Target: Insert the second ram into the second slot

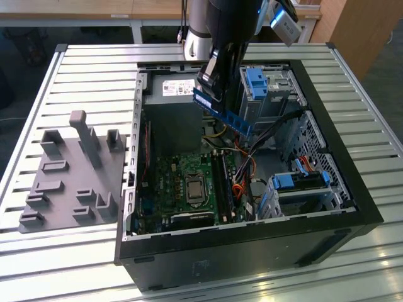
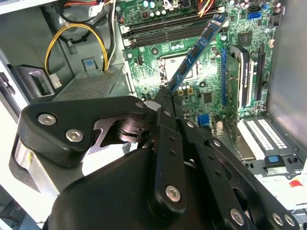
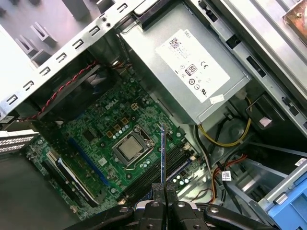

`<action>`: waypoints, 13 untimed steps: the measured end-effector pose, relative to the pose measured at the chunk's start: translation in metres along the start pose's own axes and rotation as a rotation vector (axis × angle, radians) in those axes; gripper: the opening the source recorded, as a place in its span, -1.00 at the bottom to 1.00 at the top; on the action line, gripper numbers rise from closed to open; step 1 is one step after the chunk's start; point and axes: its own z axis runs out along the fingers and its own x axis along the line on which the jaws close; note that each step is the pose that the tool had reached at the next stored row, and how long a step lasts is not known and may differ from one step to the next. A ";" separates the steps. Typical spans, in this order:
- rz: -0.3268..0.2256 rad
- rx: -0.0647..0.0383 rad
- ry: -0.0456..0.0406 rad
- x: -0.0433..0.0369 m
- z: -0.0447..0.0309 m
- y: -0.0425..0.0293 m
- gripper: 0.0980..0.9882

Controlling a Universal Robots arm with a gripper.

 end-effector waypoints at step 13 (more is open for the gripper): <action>0.068 0.003 0.0003 0.0000 0.0002 0.0000 -0.93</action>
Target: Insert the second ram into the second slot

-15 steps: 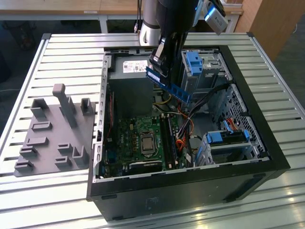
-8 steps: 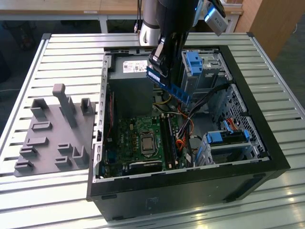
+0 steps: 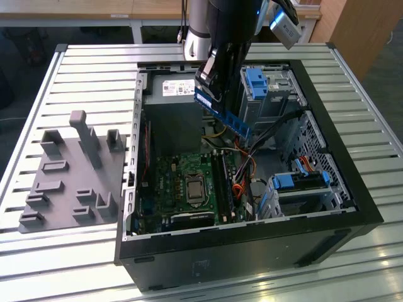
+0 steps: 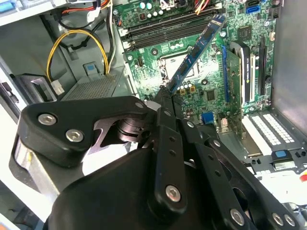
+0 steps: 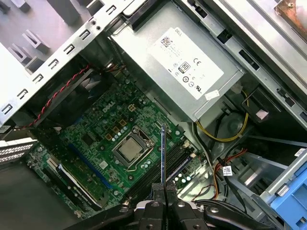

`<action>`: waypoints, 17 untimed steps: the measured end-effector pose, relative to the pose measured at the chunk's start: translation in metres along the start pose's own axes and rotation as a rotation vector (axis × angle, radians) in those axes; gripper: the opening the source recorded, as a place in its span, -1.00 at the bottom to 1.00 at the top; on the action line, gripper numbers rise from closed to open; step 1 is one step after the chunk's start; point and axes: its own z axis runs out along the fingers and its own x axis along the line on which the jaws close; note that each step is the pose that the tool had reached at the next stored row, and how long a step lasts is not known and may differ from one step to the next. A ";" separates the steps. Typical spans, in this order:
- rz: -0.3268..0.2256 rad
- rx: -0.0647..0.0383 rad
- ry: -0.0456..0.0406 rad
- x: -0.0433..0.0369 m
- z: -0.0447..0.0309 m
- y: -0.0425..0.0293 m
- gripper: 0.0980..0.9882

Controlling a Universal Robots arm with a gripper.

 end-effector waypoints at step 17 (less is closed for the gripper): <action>0.073 0.001 -0.0022 0.0000 0.0001 0.0000 -0.93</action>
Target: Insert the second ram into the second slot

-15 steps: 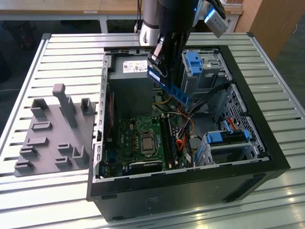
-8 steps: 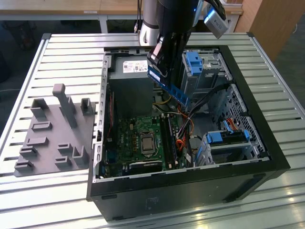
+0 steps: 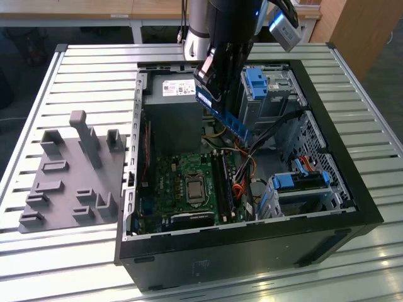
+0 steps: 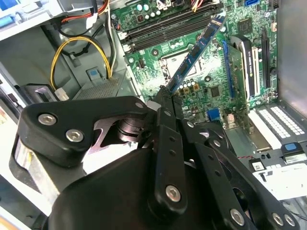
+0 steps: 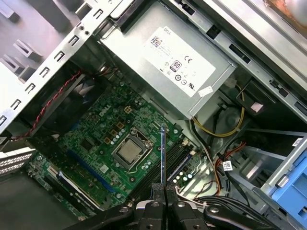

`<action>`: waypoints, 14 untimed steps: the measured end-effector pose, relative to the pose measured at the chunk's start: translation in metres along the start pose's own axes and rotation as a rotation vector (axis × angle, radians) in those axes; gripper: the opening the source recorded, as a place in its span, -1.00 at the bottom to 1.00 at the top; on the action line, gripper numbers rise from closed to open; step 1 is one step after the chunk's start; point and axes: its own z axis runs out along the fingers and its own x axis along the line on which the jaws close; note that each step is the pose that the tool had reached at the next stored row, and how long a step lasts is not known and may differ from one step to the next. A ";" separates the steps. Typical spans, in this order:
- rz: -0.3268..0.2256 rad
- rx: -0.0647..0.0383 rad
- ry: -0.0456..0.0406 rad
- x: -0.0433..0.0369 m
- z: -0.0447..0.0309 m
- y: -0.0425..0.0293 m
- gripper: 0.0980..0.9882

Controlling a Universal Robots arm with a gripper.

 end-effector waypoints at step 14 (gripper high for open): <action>0.053 0.000 -0.0017 0.0000 0.0000 0.0000 -0.93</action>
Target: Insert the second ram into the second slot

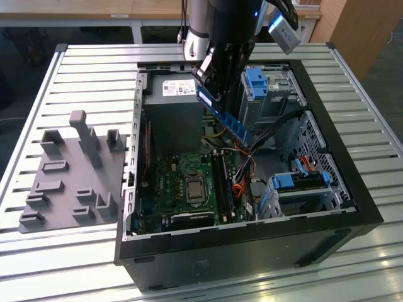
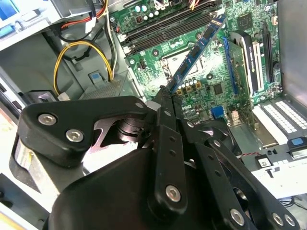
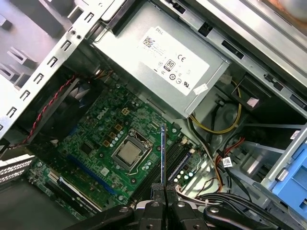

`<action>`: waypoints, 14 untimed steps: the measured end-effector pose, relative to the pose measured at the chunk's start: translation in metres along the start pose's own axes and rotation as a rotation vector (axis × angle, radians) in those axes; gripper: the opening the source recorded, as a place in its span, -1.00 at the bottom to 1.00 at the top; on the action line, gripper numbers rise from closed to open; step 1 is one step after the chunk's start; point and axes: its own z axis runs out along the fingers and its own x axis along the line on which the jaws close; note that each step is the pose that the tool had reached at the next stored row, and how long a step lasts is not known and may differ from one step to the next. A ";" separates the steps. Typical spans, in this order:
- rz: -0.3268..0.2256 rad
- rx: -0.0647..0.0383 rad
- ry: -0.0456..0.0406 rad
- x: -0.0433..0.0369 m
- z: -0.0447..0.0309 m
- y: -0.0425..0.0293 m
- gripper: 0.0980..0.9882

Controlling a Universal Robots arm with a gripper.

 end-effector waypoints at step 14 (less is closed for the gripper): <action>0.050 0.000 -0.0015 0.0000 0.0000 0.0000 -0.93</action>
